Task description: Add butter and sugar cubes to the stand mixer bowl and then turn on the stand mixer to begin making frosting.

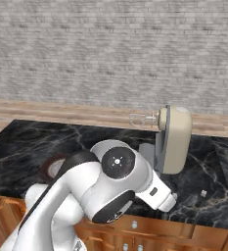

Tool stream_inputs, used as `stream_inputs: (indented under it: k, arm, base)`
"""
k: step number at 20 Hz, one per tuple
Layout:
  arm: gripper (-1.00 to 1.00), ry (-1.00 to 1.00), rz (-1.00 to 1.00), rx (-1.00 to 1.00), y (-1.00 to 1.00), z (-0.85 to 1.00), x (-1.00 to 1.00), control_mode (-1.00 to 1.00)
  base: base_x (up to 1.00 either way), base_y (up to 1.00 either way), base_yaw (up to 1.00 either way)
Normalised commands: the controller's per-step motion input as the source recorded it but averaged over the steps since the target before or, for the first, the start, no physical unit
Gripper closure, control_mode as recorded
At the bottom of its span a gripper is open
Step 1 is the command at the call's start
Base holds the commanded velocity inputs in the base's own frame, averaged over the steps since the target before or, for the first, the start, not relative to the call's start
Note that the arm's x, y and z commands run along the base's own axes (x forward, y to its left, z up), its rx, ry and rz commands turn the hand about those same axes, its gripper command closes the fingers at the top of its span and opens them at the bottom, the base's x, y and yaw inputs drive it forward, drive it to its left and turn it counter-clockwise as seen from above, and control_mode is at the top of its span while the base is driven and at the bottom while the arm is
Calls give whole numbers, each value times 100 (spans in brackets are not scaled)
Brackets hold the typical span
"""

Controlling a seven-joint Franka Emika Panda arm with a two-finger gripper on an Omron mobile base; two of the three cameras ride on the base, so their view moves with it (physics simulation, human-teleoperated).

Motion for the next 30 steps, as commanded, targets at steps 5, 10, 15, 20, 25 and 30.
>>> stream_inputs:
  k: [5, 10, 15, 20, 25, 30]
  arm:
    - [-100, -11, 11, 0, -32, -14, 0, -100]
    - [-100, -12, 13, -2, -4, -34, 0, -100]
    - [-100, -12, 21, -9, 0, -45, 5, -100]
    - [-100, -19, 20, -19, -21, -22, 0, -100]
    - [-100, -13, 22, -17, -40, -5, 15, -100]
    - [-100, -7, 20, -11, -31, -5, 27, -100]
  base:
    - [0, 0, 0]
    - [0, 0, 0]
    - [0, 0, 0]
    - [0, 0, 0]
    - [0, 0, 0]
    - [0, 0, 0]
